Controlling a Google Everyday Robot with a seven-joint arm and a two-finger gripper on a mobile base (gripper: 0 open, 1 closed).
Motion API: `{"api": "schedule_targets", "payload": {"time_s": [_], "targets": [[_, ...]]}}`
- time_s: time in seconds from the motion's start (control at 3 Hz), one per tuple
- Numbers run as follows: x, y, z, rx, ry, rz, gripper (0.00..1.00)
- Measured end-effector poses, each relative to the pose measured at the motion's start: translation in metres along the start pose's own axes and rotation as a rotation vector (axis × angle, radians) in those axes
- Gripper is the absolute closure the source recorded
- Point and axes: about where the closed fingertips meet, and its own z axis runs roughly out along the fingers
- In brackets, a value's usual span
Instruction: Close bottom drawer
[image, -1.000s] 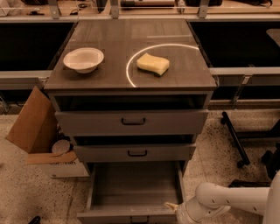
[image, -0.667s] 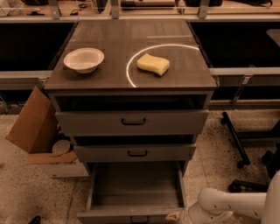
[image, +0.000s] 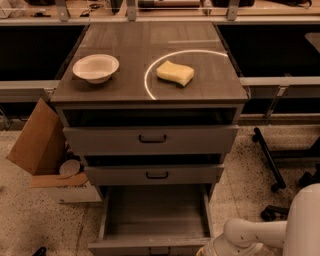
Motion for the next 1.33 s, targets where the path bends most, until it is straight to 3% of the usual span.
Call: {"api": "schedule_targets", "payload": {"time_s": [0.33, 0.67, 1.33], "targets": [[-0.001, 0.002, 0.002, -0.004, -0.003, 0.0, 1.0], [-0.001, 0.002, 0.002, -0.005, -0.003, 0.0, 1.0], [0.04, -0.025, 0.043, -0.004, -0.022, 0.046, 1.0]]}}
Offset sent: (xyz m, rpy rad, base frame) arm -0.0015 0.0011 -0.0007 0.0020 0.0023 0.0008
